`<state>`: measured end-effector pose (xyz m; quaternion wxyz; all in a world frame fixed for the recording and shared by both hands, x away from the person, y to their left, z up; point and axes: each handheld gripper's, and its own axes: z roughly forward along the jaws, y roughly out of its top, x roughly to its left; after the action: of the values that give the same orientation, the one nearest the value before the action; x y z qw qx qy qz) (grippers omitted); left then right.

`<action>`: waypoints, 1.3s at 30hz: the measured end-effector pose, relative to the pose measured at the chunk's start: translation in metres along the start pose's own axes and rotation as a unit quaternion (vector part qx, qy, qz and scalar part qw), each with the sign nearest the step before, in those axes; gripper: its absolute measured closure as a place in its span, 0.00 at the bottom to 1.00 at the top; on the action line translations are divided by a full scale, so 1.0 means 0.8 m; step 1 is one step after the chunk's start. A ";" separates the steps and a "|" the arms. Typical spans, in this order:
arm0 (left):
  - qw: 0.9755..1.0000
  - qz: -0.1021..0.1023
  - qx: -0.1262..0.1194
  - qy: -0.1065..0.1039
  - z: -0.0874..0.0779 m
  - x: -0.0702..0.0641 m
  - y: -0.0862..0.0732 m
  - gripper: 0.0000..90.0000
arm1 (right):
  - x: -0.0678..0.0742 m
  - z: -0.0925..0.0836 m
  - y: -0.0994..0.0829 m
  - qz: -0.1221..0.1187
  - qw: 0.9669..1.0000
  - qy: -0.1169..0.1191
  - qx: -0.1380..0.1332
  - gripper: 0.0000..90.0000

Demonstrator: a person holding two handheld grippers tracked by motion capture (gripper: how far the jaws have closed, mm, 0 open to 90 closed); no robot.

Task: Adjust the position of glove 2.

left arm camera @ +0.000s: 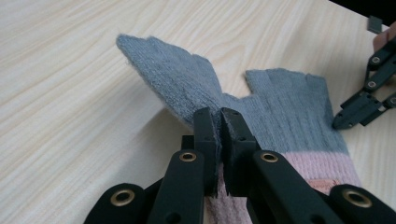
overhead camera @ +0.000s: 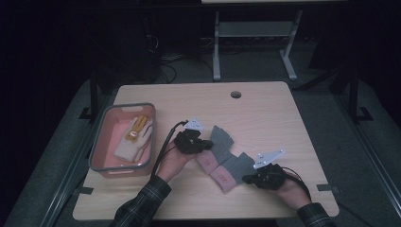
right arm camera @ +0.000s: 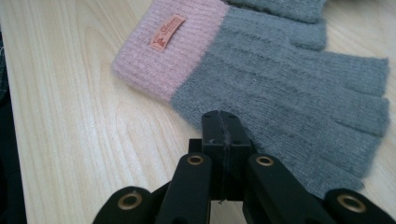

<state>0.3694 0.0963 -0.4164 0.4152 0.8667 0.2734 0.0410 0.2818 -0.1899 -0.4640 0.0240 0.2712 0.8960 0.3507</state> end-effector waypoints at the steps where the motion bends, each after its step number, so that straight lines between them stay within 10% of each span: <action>1: 1.000 -0.001 -0.001 0.000 0.000 0.000 0.000 0.95 | 0.001 0.002 0.002 -0.001 1.000 0.000 0.000 1.00; 12: 1.000 0.004 0.001 0.026 -0.010 0.007 0.002 0.95 | 0.006 0.012 0.012 -0.014 1.000 0.004 0.003 1.00; 39: 0.997 0.043 0.011 -0.062 0.022 -0.055 0.012 0.95 | 0.002 0.026 0.031 -0.021 1.000 -0.005 -0.003 1.00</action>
<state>0.3418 0.0569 -0.4135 0.4200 0.8828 0.2103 0.0024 0.2966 -0.1612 -0.4633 0.0367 0.2538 0.9003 0.3517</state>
